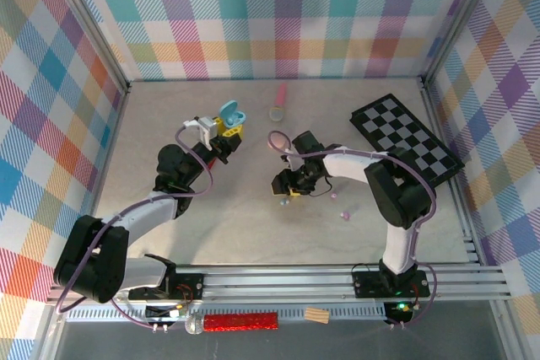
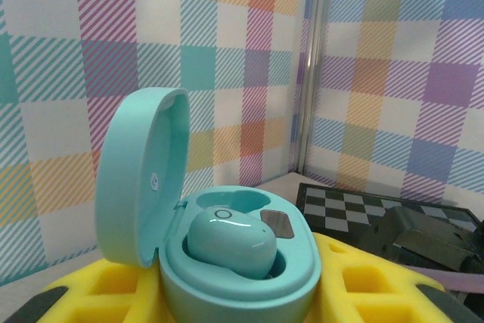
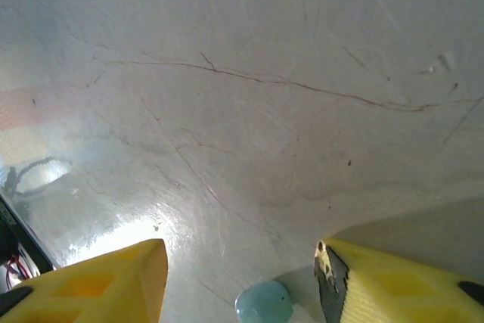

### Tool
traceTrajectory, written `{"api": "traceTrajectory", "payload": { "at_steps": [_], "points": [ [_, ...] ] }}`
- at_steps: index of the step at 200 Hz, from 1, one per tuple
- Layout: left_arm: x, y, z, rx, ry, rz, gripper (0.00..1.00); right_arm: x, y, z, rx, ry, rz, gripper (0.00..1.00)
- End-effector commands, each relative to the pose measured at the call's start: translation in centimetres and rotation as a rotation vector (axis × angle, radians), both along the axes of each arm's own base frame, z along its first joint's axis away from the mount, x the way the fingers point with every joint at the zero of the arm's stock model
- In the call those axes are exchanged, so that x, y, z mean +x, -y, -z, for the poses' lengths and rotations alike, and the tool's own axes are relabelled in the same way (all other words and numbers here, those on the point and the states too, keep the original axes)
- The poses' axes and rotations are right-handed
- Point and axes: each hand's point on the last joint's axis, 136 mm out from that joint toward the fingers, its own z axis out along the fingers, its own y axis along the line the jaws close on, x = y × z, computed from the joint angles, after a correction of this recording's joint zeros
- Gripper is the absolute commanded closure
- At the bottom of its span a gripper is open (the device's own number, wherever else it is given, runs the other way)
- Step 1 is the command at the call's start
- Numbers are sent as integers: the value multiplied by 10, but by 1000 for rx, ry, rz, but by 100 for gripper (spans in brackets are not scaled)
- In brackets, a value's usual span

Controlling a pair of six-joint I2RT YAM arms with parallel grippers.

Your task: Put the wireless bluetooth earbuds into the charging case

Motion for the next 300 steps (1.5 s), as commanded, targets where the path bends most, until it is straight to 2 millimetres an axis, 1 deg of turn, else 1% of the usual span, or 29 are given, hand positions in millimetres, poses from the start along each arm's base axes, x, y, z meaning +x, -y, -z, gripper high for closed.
{"api": "traceTrajectory", "payload": {
  "at_steps": [1,27,49,86,102,120,140,167,184,203,233,255,300],
  "points": [
    [-5,-3,-17,-35,51,4,64,-26,3,10,8,-82,-19,42],
    [-3,-4,-17,-36,49,3,64,-41,5,12,9,-104,-5,42],
    [-1,-4,-19,-47,47,5,64,-54,6,11,2,-105,2,42],
    [0,-4,-20,-58,43,8,64,-69,3,-1,21,-104,2,42],
    [-1,-4,-20,-59,44,10,64,-66,5,-9,17,-71,8,42],
    [-2,-3,-21,-57,45,16,64,-56,13,-15,-33,-2,20,43],
    [-3,-2,-21,-57,45,30,63,-45,13,-22,-41,38,14,43],
    [-5,0,-22,-62,46,45,63,-33,6,-19,-29,32,0,43],
    [-7,1,-22,-63,48,53,63,-30,1,-14,-22,13,-7,43],
    [-8,1,-22,-63,47,59,63,-32,-2,-6,-13,-15,-8,43],
    [-7,1,-21,-65,43,58,63,-44,-1,4,8,-73,-3,45],
    [-6,2,-21,-69,41,60,63,-50,2,4,24,-90,19,50],
    [-5,2,-22,-77,42,61,63,-61,6,3,38,-117,28,52]
  ]
}}
